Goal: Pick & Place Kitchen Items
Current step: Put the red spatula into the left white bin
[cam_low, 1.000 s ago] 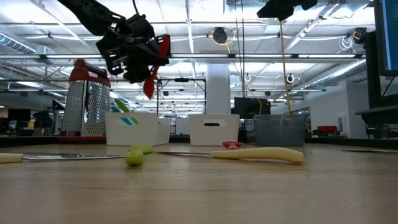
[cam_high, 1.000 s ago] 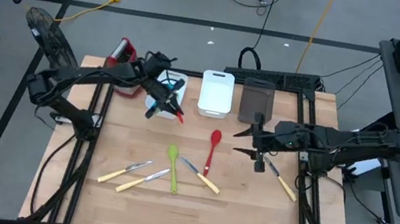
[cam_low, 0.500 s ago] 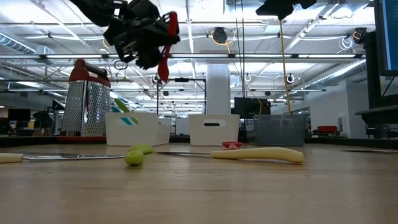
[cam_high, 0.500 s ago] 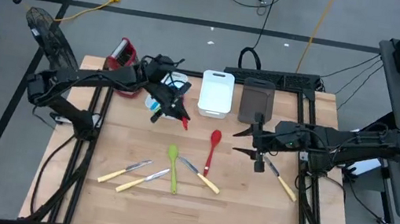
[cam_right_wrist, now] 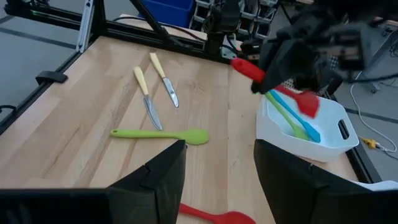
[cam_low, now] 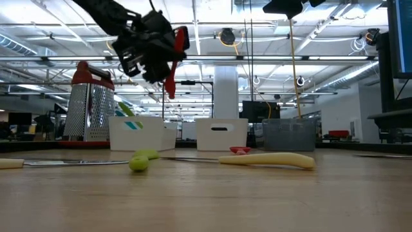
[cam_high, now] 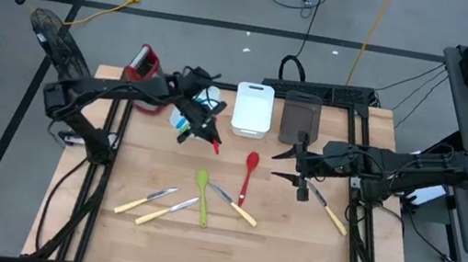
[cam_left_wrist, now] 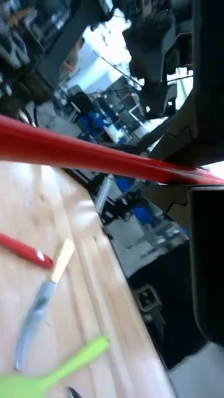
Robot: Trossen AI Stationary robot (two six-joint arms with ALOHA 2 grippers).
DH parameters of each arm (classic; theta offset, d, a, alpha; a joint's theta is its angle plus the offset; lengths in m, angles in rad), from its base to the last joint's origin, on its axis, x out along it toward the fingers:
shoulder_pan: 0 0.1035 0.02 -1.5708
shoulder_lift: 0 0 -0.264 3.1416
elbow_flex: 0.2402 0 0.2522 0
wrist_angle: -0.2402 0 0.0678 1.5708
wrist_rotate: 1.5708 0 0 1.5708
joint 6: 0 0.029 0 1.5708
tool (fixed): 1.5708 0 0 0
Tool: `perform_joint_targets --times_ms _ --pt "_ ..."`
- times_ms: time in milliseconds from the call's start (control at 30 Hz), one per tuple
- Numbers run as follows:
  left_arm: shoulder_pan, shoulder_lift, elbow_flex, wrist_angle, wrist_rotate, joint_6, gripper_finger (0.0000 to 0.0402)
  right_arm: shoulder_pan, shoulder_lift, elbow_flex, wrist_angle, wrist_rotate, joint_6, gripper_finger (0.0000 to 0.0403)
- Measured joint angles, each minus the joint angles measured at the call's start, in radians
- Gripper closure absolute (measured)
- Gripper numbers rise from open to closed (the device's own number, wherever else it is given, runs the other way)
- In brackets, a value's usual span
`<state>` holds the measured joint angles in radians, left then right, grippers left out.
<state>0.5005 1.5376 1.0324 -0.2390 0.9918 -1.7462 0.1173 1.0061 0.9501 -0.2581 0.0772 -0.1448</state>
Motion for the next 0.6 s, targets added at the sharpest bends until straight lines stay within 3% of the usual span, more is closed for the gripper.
perform_joint_targets --times_ms 267,600 --pt "0.046 0.122 0.0 0.087 0.088 0.017 0.0387 0.0 0.0 0.0 -0.001 0.0 0.005 0.022" --pt "0.124 0.145 0.0 0.069 0.211 -0.005 0.0387 0.0 0.0 0.0 -0.003 0.0 0.025 0.022"
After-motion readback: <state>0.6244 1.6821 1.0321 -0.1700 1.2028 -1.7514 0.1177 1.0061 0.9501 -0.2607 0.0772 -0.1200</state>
